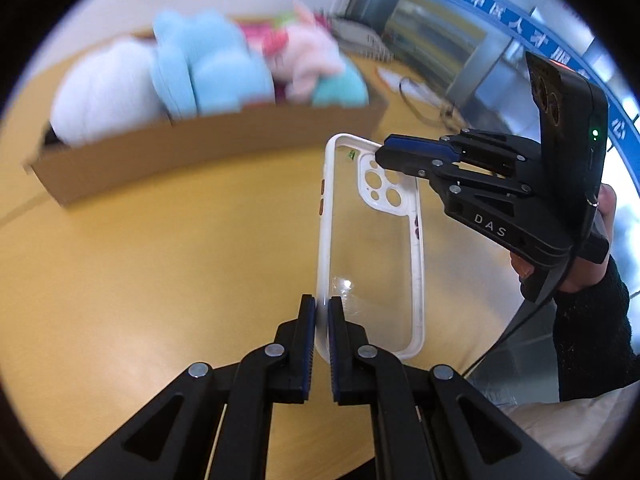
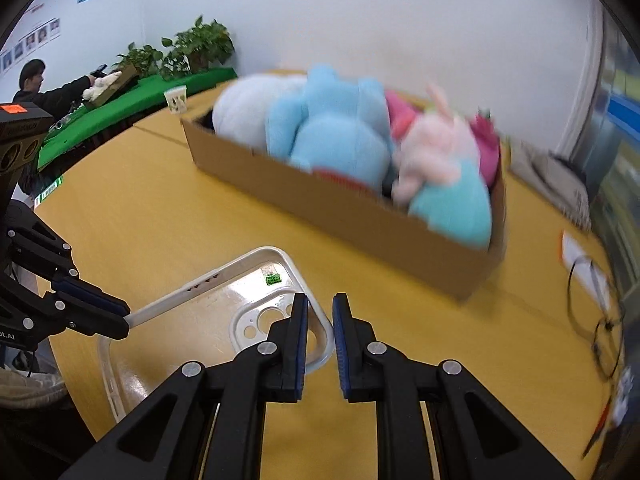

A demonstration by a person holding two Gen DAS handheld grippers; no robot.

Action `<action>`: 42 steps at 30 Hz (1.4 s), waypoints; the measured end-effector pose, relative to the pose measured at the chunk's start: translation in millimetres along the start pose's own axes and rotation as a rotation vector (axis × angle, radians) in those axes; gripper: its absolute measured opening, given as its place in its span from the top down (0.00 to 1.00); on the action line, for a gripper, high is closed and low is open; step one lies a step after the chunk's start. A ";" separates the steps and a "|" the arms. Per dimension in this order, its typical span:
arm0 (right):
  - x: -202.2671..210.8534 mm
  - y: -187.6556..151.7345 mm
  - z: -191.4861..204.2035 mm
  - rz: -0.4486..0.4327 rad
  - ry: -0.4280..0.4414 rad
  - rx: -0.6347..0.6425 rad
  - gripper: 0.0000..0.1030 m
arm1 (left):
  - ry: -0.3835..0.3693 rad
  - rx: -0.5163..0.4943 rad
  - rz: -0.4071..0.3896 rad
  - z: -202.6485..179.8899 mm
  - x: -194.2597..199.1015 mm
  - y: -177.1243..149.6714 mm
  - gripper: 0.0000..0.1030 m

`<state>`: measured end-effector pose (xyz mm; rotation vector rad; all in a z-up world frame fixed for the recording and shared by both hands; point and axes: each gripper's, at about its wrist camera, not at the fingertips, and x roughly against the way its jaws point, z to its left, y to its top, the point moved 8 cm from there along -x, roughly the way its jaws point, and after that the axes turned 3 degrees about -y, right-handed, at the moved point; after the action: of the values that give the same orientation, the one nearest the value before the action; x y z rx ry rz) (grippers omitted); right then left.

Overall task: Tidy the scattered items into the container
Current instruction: 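Close the right gripper on the white phone case frame and lift it, then carry the phone case over the box and drop it onto the plush toys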

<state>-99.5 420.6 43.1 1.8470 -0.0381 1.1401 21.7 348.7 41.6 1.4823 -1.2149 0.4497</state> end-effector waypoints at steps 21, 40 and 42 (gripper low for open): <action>44.3 262.2 -23.1 -0.325 -0.094 0.311 0.87 | 0.110 -0.123 -0.315 57.0 119.3 199.4 0.94; -179.1 251.5 -114.4 -0.075 -0.010 0.143 0.87 | 0.081 0.041 -0.044 162.1 -63.8 281.9 0.95; -199.3 237.1 -122.4 -0.028 -0.006 0.124 0.88 | 0.080 0.035 -0.046 160.4 -69.2 284.3 0.94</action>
<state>-404.8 292.8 80.3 1.9544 0.0558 1.1393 -302.0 276.1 76.9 1.5051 -1.1129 0.4962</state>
